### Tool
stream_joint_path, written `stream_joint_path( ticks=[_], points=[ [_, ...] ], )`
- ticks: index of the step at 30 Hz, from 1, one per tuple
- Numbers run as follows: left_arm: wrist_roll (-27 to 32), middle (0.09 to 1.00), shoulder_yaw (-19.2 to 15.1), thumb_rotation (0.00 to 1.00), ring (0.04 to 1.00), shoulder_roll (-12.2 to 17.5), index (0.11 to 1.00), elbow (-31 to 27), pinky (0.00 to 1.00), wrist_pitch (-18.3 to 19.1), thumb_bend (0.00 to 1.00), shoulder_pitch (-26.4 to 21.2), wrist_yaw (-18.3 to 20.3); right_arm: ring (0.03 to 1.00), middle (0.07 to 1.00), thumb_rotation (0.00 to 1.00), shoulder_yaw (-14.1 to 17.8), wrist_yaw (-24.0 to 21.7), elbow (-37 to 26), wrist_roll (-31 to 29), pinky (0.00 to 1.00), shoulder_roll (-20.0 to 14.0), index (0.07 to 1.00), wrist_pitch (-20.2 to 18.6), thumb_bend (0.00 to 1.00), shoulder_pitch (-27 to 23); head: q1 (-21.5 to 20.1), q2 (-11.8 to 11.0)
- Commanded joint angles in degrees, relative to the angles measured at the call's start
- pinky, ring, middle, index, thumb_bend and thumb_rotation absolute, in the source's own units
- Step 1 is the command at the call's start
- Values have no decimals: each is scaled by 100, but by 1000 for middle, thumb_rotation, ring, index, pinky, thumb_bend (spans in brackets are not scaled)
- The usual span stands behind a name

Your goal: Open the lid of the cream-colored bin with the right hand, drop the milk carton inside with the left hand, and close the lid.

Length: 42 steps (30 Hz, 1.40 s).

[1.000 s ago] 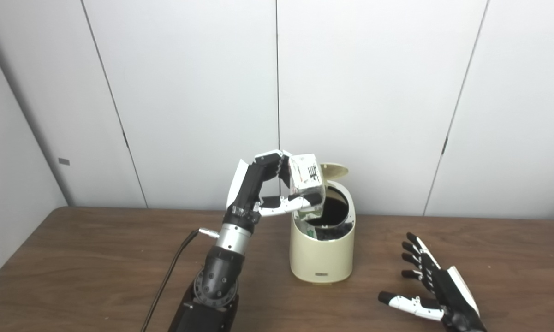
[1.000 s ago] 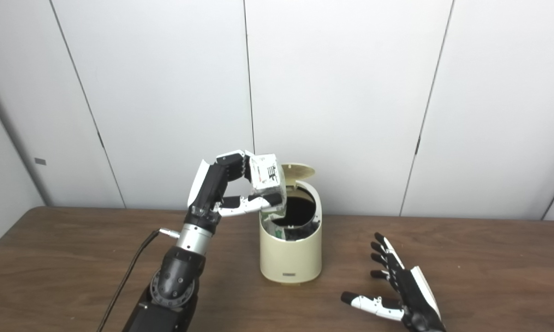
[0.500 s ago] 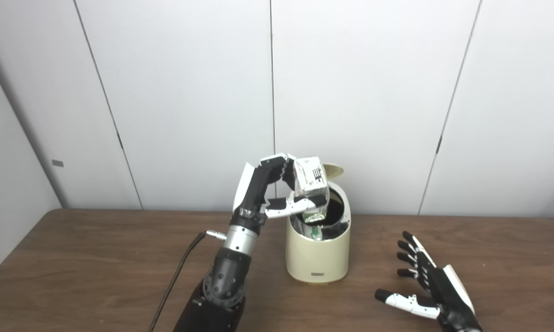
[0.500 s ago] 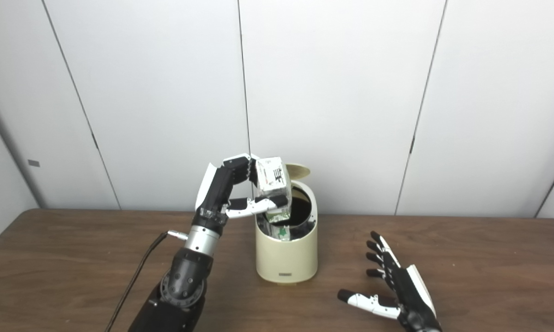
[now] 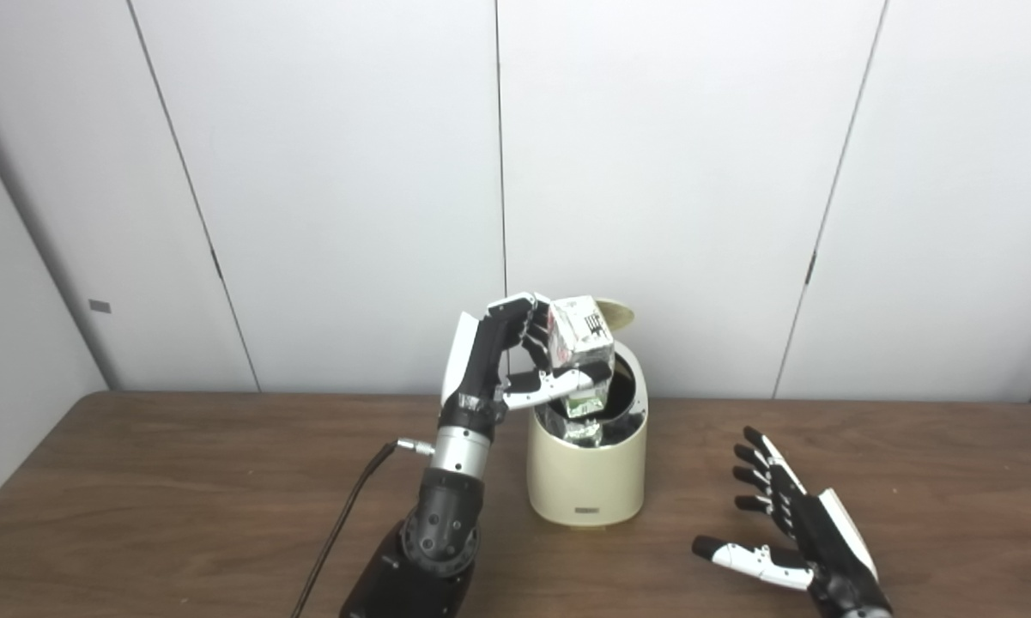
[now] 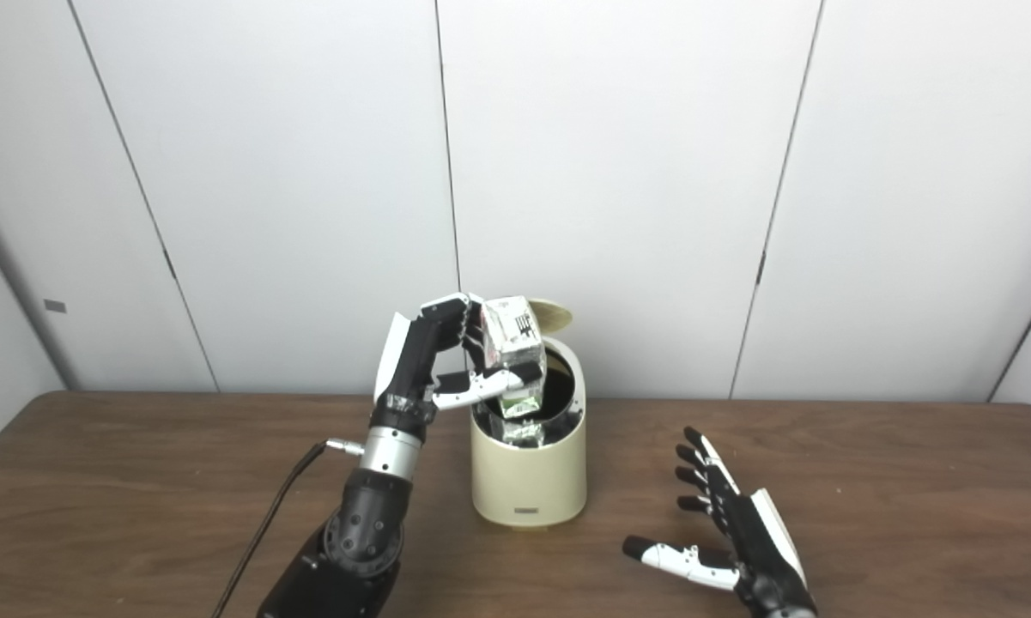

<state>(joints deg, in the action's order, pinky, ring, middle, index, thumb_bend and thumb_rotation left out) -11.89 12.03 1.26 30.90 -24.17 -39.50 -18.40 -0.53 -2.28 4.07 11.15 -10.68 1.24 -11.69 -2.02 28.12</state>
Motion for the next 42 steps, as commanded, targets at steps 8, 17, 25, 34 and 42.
stream_joint_path(
  ticks=[8, 17, 25, 34, 42],
  points=[
    [-248, 456, 667, 0, 368, 192, 495, 304, 284, -276, 523, -614, -1173, 877, 923, 338, 48, 118, -146, -44, 761, 35, 957, 247, 807, -171, -60, 18],
    [-494, 450, 1641, 0, 359, 429, 500, 644, 272, -276, 522, -849, -2404, 885, 927, 346, 50, 150, -115, -47, 765, 50, 958, 308, 810, -137, -95, 34],
    [-567, 446, 2348, 0, 354, 536, 502, 890, 274, -276, 522, -1022, -3389, 887, 928, 331, 28, 169, -182, -38, 763, 46, 962, 292, 793, -88, -117, 64],
    [-690, 455, 2750, 0, 368, 581, 496, 1199, 278, -275, 524, -1101, -3873, 892, 934, 337, 68, 113, -136, -225, 748, 46, 962, 320, 810, -58, -125, 101],
    [-720, 451, 2857, 0, 384, 587, 496, 1430, 305, -275, 525, -1019, -3844, 897, 938, 333, 70, 66, -209, -335, 759, 41, 962, 263, 809, -23, -119, 122]
  ],
)
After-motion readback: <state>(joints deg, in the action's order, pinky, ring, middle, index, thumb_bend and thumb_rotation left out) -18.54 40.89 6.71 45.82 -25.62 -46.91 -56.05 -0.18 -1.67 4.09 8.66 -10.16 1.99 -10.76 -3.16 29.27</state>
